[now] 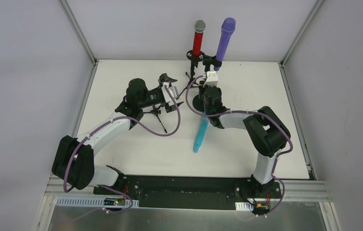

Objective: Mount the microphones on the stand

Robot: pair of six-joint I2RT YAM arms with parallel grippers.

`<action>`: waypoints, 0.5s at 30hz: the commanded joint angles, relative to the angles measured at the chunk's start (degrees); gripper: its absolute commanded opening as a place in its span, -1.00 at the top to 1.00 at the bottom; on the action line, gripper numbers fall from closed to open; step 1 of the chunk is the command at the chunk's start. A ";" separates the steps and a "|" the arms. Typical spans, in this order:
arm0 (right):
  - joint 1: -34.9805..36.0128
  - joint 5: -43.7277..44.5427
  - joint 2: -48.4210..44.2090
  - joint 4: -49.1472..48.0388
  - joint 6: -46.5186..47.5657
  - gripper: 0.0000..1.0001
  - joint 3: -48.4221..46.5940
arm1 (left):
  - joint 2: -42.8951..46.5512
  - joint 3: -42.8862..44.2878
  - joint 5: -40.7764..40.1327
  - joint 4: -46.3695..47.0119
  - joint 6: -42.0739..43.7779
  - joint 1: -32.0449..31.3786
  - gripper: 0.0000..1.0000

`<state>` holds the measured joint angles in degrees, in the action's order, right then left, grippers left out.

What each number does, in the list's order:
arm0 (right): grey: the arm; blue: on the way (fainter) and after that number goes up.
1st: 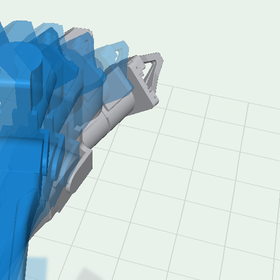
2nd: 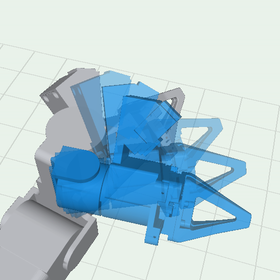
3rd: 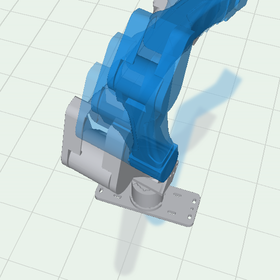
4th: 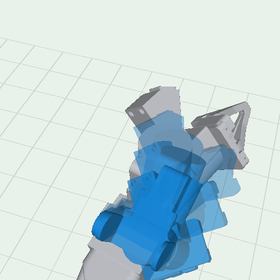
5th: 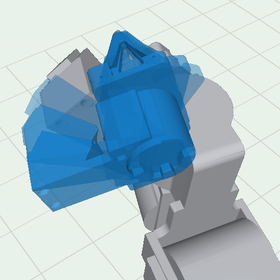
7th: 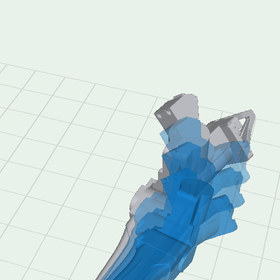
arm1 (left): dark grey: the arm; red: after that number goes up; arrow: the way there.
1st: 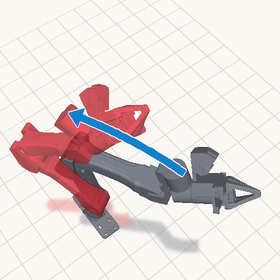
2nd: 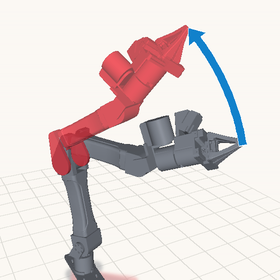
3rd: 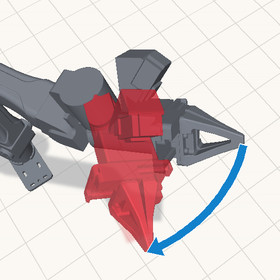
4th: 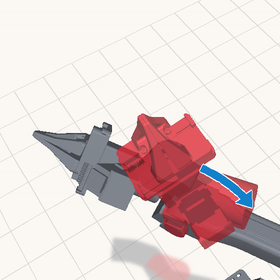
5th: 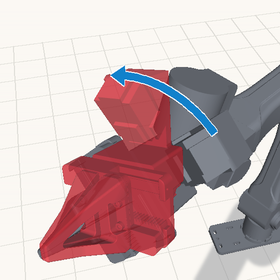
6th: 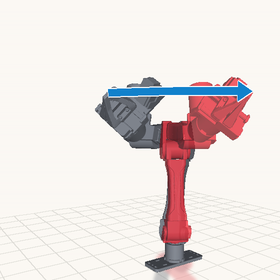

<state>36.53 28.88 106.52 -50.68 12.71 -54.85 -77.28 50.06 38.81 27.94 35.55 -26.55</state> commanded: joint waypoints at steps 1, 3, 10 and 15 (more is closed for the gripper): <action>-1.98 2.52 -2.63 -5.70 1.35 1.00 -0.79 | 1.01 0.93 2.04 1.06 0.04 0.08 -0.98; -3.16 3.02 -2.88 -5.74 1.29 1.00 -0.09 | 1.13 1.05 2.13 1.06 0.05 0.09 -0.98; -6.76 4.90 -4.29 -5.58 0.91 1.00 3.01 | 0.97 1.08 2.31 1.06 0.04 0.08 -0.98; -8.83 6.43 -5.80 -4.77 0.79 1.00 5.15 | 0.97 1.08 2.37 1.06 0.06 0.09 -0.98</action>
<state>29.39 31.62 104.66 -53.19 12.88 -50.81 -77.28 50.06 38.96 27.92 35.53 -26.55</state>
